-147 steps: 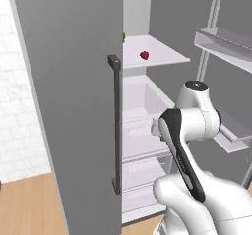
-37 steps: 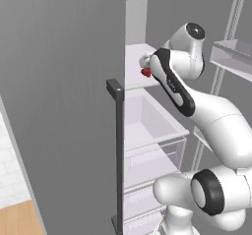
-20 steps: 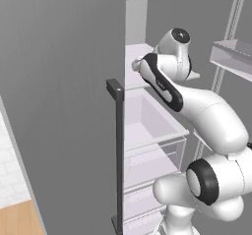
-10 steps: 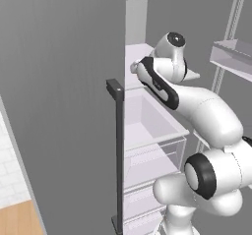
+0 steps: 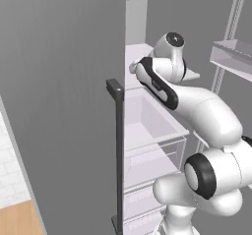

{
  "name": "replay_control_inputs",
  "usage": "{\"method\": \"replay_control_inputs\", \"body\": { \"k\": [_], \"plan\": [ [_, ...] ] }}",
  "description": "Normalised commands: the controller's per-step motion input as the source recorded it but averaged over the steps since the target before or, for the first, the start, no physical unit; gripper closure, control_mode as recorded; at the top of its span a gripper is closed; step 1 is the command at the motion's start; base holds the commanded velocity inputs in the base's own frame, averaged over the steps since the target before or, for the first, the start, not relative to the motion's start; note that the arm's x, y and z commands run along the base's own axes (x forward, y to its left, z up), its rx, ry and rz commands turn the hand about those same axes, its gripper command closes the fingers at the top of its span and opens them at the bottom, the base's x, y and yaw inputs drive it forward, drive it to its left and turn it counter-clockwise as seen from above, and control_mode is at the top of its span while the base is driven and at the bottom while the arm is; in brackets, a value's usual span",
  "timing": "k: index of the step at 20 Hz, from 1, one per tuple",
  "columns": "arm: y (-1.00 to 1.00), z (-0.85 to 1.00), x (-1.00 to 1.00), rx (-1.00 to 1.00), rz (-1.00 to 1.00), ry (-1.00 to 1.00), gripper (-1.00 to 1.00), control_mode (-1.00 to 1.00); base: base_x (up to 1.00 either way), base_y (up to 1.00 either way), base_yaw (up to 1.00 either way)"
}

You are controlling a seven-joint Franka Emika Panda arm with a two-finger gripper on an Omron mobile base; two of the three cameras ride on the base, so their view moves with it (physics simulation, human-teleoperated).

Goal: Take the strawberry from the fridge and place it on top of the pancake, located on the dining counter.

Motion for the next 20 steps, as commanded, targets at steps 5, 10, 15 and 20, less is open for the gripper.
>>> {"method": "replay_control_inputs", "body": {
  "k": [5, 10, 15, 20],
  "plan": [
    [0.17, -0.03, 0.0, 0.0, 0.0, -0.01, 1.0, -1.0, 0.0, 0.0, 0.0],
    [-0.1, 0.0, -0.05, 0.0, 0.0, -0.01, 1.0, -1.0, 0.0, 0.0, 0.0],
    [-0.21, 0.0, -0.72, 0.0, -0.02, 0.0, 1.0, -1.0, 0.0, 0.0, 0.0],
    [-0.02, 0.0, -1.0, 0.0, 0.0, 0.0, 1.0, -1.0, 0.0, 0.0, 0.0]
  ]
}}
